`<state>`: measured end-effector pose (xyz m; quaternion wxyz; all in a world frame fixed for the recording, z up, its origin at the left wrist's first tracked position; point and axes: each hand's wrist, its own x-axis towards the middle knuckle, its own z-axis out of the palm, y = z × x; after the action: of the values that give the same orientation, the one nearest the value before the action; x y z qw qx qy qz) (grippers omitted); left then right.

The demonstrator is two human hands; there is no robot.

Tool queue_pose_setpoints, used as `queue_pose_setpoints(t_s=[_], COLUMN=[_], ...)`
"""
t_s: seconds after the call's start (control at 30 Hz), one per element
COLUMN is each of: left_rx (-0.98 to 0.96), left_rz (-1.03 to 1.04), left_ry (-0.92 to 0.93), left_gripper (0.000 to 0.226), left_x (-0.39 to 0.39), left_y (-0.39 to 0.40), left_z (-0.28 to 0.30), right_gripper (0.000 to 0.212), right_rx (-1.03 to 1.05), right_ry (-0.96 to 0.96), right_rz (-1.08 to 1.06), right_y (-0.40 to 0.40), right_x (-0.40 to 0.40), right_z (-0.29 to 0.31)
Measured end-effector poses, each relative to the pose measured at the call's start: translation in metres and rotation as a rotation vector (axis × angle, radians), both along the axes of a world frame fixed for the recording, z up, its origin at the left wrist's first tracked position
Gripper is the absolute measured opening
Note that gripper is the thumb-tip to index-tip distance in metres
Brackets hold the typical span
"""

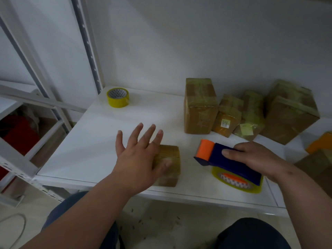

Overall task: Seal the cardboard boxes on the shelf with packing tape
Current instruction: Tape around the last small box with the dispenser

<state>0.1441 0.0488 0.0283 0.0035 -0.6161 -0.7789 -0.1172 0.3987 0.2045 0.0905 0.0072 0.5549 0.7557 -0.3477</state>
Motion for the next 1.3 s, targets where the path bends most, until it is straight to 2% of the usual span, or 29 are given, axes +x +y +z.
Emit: queue_pose_setpoints(t_s=[0.07,0.1,0.2,0.27,0.33,0.4,0.47,0.57,0.67,0.8,0.9,0.93,1.03,1.17,1.3], left_rx=[0.178,0.202,0.097,0.036,-0.022,-0.068,-0.089,-0.098,-0.074,-0.024,-0.051,-0.07,-0.121,-0.158,-0.167], left_rz=[0.074,0.104,0.168,0.183,0.142,0.093,0.068,0.077,0.107,0.142,0.078,0.065,0.092,0.042,0.069], left_ry=[-0.118,-0.249,-0.865,-1.245,-1.476,-1.635,-1.734,-1.867,-1.879,-1.891,-1.859,-1.884,-2.078,-2.355,-2.359], left_gripper=[0.062,0.056,0.046,0.054,0.064,0.059,0.049,0.028,0.011,0.016,0.032,0.031,0.025,0.045,0.042], left_x=[0.014,0.021,0.043,0.05,0.05,0.048,0.046,0.046,0.048,0.048,0.046,0.046,0.048,0.052,0.051], left_y=[-0.005,-0.007,-0.015,-0.019,-0.021,-0.026,-0.031,-0.037,-0.041,-0.045,-0.048,-0.048,-0.048,-0.049,-0.049], left_z=[0.01,0.015,0.035,0.041,0.04,0.039,0.038,0.039,0.041,0.042,0.043,0.042,0.038,0.027,0.021], right_gripper=[0.044,0.044,0.045,0.044,0.046,0.058,0.067,0.067,0.068,0.07,0.069,0.068,0.059,0.067,0.068], right_rx=[0.101,0.145,0.231,0.238,0.217,0.187,0.162,0.136,0.122,0.11,0.12,0.117,0.091,0.027,-0.004], right_ry=[0.104,0.135,0.239,0.299,0.344,0.381,0.4,0.425,0.429,0.437,0.433,0.436,0.445,0.49,0.497], right_rz=[0.053,0.08,0.147,0.173,0.188,0.201,0.203,0.212,0.2,0.171,0.166,0.164,0.159,0.157,0.159], right_y=[-0.019,-0.029,-0.053,-0.066,-0.075,-0.082,-0.087,-0.093,-0.098,-0.105,-0.107,-0.108,-0.111,-0.112,-0.113], right_x=[0.009,0.013,0.016,0.014,0.011,0.009,0.007,0.004,0.002,0.0,-0.001,-0.001,-0.002,-0.004,-0.004], right_z=[0.008,0.01,0.016,0.02,0.021,0.021,0.021,0.02,0.02,0.02,0.02,0.019,0.017,0.013,0.011])
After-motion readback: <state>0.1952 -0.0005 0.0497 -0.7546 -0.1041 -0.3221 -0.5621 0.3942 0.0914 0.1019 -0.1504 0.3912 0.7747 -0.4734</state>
